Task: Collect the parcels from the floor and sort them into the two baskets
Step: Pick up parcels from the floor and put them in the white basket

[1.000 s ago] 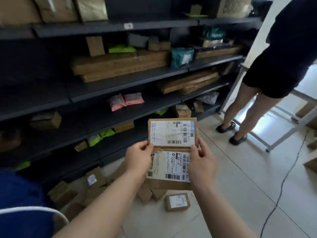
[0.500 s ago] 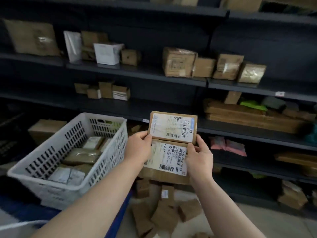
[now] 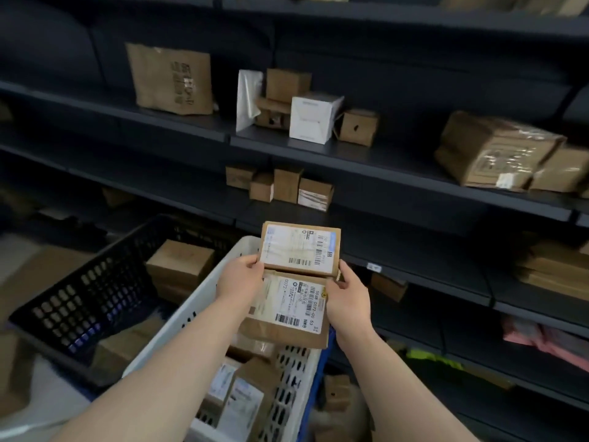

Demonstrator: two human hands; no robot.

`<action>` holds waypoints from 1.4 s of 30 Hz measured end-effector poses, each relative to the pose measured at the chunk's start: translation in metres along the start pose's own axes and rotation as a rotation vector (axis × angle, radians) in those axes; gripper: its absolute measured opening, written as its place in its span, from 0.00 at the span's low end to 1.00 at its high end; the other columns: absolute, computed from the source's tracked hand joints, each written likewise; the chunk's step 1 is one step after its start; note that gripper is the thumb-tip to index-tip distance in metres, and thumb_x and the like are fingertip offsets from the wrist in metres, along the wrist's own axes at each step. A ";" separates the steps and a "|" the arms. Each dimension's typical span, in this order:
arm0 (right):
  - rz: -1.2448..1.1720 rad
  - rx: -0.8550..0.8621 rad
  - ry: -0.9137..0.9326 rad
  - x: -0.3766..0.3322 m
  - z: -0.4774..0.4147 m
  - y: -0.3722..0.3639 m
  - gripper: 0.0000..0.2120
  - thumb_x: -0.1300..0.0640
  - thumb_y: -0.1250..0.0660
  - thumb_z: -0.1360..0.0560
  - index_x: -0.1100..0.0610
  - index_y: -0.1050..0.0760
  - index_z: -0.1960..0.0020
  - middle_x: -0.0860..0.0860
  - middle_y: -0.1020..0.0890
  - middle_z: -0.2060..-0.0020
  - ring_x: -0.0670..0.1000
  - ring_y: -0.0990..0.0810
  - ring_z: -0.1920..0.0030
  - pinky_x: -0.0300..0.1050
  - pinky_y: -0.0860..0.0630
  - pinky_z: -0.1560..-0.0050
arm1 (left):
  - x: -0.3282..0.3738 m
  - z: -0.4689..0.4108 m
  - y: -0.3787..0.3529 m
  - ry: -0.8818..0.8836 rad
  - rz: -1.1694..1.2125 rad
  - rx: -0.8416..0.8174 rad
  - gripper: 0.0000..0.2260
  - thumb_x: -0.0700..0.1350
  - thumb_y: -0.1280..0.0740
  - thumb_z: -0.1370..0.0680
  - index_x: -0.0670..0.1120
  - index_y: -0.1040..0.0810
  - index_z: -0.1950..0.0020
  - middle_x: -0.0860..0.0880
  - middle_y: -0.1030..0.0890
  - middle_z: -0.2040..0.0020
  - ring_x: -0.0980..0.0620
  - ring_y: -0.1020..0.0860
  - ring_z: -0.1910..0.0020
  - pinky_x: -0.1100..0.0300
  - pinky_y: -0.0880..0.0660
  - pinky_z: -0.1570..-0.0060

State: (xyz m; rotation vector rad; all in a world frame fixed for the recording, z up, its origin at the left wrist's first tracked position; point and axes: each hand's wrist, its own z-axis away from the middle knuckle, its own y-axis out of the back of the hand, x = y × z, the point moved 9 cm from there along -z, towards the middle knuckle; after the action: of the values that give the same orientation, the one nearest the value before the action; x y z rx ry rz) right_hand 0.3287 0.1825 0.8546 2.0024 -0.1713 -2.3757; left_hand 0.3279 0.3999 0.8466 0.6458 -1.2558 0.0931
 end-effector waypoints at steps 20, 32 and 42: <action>0.124 0.005 -0.345 0.129 -0.134 -0.087 0.16 0.58 0.30 0.25 0.39 0.22 0.43 0.43 0.15 0.55 0.46 0.16 0.53 0.49 0.17 0.51 | -0.100 -0.142 -0.047 0.237 -0.223 -0.250 0.13 0.44 0.41 0.19 0.45 0.22 0.37 0.55 0.23 0.59 0.53 0.23 0.59 0.51 0.22 0.49; 0.119 0.091 -0.662 0.193 -0.166 -0.131 0.24 0.69 0.43 0.24 0.60 0.30 0.29 0.55 0.24 0.39 0.52 0.27 0.42 0.50 0.28 0.34 | -0.131 -0.221 -0.073 0.269 -0.338 -0.537 0.20 0.45 0.40 0.19 0.46 0.34 0.27 0.45 0.27 0.32 0.44 0.25 0.39 0.57 0.27 0.43; -0.007 0.321 -0.577 0.155 -0.105 -0.115 0.14 0.61 0.36 0.22 0.51 0.22 0.39 0.52 0.17 0.43 0.51 0.18 0.45 0.49 0.20 0.44 | -0.088 -0.180 -0.083 0.034 -0.238 -0.642 0.21 0.46 0.40 0.18 0.47 0.36 0.25 0.47 0.31 0.27 0.50 0.26 0.38 0.64 0.32 0.48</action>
State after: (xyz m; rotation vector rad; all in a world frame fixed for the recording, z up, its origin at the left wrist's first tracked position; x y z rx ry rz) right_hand 0.4106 0.2754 0.6732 1.3324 -0.5882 -3.0206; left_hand 0.4857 0.4463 0.7055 0.2267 -1.0834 -0.4783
